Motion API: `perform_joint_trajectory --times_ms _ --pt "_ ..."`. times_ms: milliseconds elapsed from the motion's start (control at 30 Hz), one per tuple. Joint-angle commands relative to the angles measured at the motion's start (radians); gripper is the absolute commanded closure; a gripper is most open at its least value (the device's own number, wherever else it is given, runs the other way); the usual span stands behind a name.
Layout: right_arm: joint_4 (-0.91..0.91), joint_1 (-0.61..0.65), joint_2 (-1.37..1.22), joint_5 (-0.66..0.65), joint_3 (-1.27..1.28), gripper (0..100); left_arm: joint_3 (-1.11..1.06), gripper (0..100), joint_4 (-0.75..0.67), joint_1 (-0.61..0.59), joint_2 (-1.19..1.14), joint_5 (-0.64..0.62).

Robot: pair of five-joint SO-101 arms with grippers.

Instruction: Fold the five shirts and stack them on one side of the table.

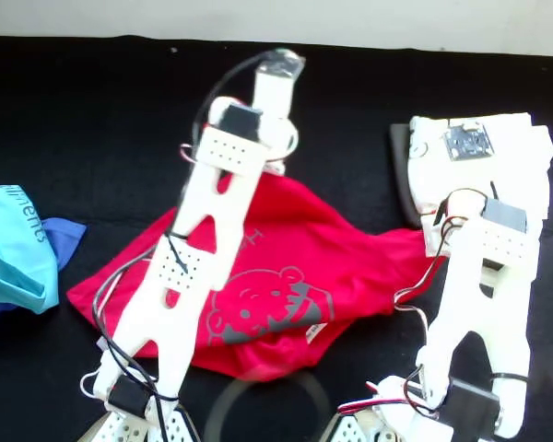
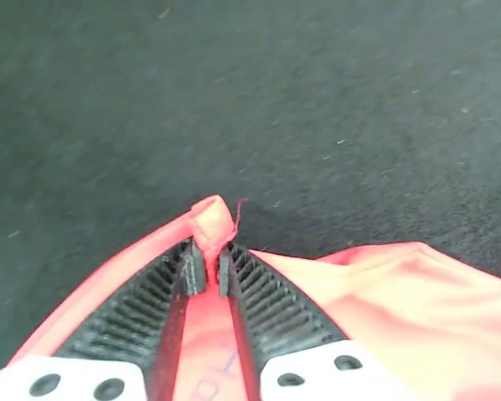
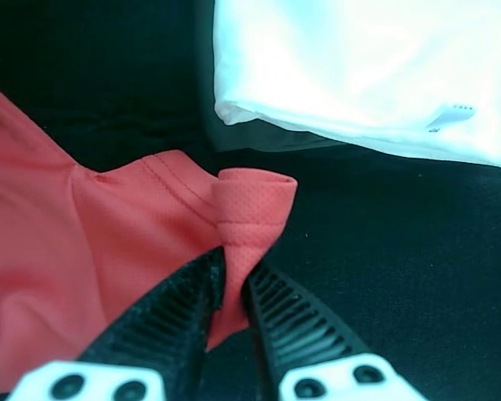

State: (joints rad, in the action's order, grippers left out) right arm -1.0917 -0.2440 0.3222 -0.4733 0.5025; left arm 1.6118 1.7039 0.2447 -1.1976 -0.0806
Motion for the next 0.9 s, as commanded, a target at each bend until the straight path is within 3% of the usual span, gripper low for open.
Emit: perform_joint_trajectory --times_ms 0,333,667,867 --pt "-0.002 0.007 0.117 0.064 -0.062 99.3 0.019 99 0.054 -0.062 0.125 0.002" --pt "-0.143 0.008 0.153 0.126 -0.512 99.3 -0.05 99 0.064 -0.231 0.441 0.005" --pt "-0.375 0.059 0.031 0.126 -1.061 99.3 -0.553 99 0.063 -0.255 0.943 0.008" --pt "-0.493 0.12 0.008 0.126 -1.33 99.3 -0.745 99 0.063 -0.335 1.233 0.023"
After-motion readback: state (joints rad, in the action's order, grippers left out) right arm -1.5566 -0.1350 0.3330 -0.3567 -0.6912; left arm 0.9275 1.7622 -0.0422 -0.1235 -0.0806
